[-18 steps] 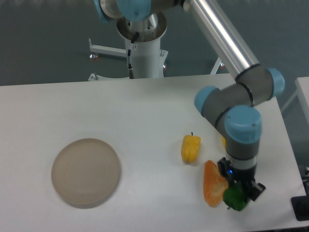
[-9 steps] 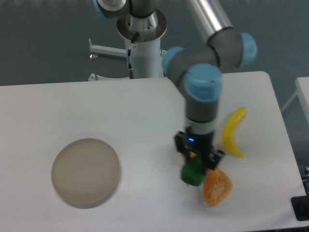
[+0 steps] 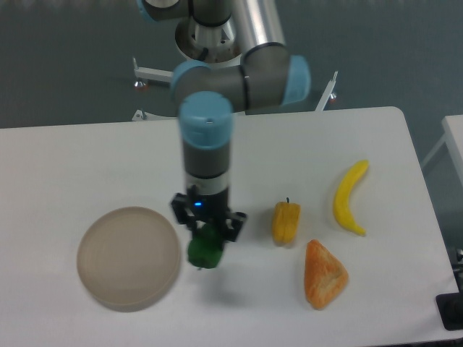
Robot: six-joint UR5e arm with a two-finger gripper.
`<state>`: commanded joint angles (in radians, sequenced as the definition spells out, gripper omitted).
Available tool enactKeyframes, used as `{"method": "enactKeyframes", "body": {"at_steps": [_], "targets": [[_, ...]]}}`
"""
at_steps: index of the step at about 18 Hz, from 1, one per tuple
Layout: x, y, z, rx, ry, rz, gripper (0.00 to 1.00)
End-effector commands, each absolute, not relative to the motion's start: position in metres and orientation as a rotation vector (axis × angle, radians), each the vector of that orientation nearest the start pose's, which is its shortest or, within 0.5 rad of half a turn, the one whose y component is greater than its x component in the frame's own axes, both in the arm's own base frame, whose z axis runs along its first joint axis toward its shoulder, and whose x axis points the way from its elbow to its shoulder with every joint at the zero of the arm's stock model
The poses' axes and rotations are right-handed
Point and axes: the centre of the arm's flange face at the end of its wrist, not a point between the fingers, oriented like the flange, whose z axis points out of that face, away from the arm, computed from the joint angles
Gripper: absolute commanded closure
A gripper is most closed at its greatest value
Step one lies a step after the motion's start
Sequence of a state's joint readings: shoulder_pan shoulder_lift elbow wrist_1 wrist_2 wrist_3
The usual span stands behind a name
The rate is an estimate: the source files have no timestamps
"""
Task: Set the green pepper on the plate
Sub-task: 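Lift the green pepper and carry it over the beige plate, then lower the green pepper onto the plate and open the gripper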
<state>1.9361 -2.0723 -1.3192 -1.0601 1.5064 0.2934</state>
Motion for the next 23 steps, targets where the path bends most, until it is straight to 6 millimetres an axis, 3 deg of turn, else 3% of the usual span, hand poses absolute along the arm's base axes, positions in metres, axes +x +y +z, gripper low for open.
{"method": "enactKeyframes", "body": {"at_steps": [6, 12, 19, 23], "targets": [[-0.06, 0.716, 0.329, -2.847, -0.037, 0.031, 0.7], [-0.04, 0.723, 0.298, -2.858, 0.042, 0.02, 0.69], [-0.034, 0.722, 0.273, -2.879, 0.272, 0.029, 0.69], [-0.032, 0.72, 0.271, -2.883, 0.271, 0.023, 0.68]]}}
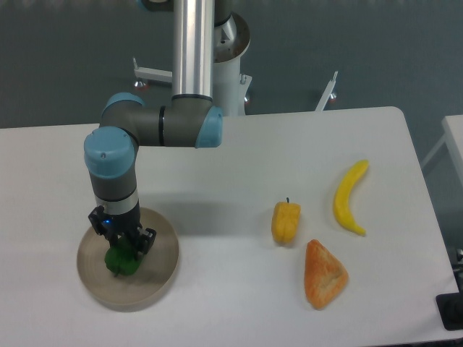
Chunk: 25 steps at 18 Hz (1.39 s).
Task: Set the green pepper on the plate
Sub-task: 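Lower the green pepper onto the plate and open the gripper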
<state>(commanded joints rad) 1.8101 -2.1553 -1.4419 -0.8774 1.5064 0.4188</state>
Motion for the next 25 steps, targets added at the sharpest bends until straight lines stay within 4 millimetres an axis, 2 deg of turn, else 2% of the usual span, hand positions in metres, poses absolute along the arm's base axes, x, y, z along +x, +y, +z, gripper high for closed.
{"method": "enactKeyframes", "body": {"at_steps": [10, 12, 13, 14, 15, 18, 21, 25], "targets": [[-0.031, 0.721, 0.268, -2.887, 0.267, 0.018, 0.6], [-0.031, 0.721, 0.268, -2.887, 0.267, 0.018, 0.51], [-0.031, 0.721, 0.268, -2.887, 0.267, 0.018, 0.42], [-0.031, 0.72, 0.269, -2.886, 0.267, 0.019, 0.23], [-0.031, 0.721, 0.272, -2.882, 0.266, 0.021, 0.15], [-0.032, 0.721, 0.276, -2.876, 0.264, 0.024, 0.01], [-0.032, 0.72, 0.285, -2.865, 0.259, 0.029, 0.0], [-0.036, 0.714, 0.318, -2.824, 0.245, 0.06, 0.0]]}}
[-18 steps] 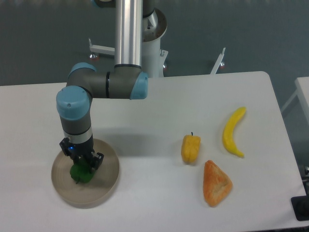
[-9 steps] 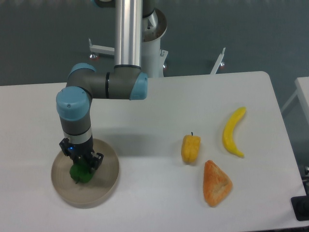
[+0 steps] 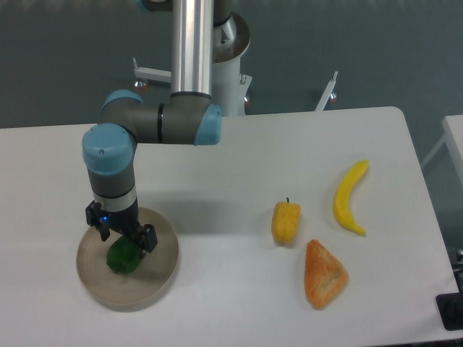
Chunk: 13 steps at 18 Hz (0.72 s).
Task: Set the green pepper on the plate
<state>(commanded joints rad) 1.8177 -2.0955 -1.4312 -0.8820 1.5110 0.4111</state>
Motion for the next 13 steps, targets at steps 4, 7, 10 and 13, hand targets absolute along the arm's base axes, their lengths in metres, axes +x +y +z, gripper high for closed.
{"method": "enactKeyframes", "body": {"at_steps": [4, 7, 10, 13], "targets": [[-0.094, 0.701, 0.337, -2.814, 0.153, 0.1, 0.0], [-0.145, 0.693, 0.352, -2.795, 0.157, 0.148, 0.0], [-0.196, 0.678, 0.361, -2.789, 0.216, 0.201, 0.0], [-0.248, 0.664, 0.377, -2.768, 0.244, 0.26, 0.0]]}}
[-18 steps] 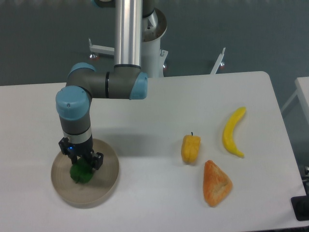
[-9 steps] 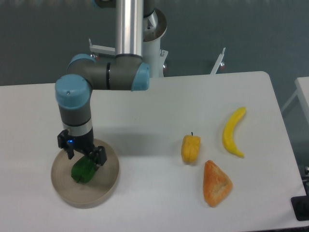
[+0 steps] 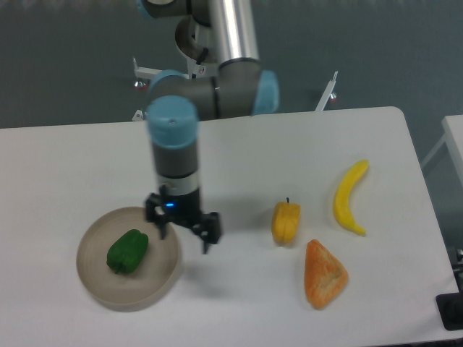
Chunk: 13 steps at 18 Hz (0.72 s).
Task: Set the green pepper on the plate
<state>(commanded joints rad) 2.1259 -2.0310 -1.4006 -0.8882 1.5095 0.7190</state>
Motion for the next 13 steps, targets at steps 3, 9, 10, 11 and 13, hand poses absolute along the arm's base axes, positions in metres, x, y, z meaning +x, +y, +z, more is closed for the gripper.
{"method": "enactKeyframes", "body": {"at_steps": [3, 9, 10, 11, 13], "targets": [[-0.281, 0.658, 0.388, -2.749, 0.356, 0.327, 0.0], [-0.349, 0.634, 0.384, -2.73, 0.73, 0.444, 0.0], [-0.355, 0.631, 0.378, -2.738, 0.806, 0.462, 0.0], [-0.361, 0.629, 0.375, -2.749, 0.861, 0.491, 0.0], [-0.376, 0.623, 0.376, -2.77, 0.879, 0.535, 0.0]]}}
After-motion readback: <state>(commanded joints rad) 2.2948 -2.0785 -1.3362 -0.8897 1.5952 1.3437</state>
